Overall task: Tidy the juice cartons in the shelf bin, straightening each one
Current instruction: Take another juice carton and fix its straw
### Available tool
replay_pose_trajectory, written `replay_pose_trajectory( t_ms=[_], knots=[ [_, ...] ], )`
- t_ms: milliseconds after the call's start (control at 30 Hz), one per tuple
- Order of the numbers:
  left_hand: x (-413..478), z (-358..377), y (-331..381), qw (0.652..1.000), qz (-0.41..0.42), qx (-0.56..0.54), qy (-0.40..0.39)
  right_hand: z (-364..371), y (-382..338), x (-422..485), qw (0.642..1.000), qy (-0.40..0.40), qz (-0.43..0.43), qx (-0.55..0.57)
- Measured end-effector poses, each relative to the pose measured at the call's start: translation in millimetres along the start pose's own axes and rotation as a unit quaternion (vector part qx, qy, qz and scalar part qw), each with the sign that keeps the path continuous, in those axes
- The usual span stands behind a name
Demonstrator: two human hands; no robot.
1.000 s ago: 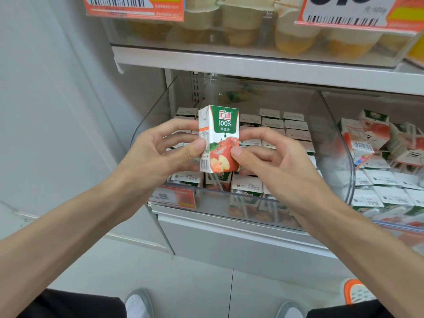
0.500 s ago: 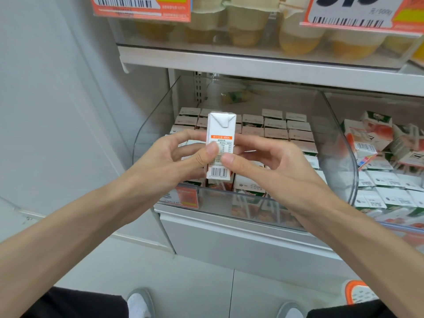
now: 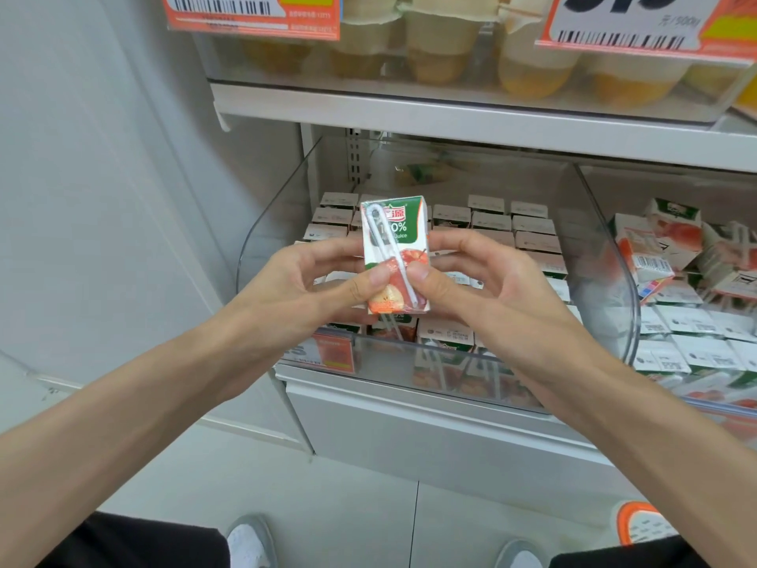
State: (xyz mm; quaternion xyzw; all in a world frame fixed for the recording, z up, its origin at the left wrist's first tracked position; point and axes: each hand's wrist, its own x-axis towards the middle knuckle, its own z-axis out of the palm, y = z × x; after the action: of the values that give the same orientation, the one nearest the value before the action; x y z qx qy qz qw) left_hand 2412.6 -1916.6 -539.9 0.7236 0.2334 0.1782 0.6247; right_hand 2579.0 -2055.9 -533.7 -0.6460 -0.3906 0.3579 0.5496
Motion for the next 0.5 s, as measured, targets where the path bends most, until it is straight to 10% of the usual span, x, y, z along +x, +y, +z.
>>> replay_pose_trajectory(
  t_ms=[500],
  knots=[
    [-0.5, 8.0, 4.6, 0.995, -0.062, -0.075, -0.011, 2.1, -6.1, 2.2, 0.993, -0.008, 0.063, 0.104]
  ],
)
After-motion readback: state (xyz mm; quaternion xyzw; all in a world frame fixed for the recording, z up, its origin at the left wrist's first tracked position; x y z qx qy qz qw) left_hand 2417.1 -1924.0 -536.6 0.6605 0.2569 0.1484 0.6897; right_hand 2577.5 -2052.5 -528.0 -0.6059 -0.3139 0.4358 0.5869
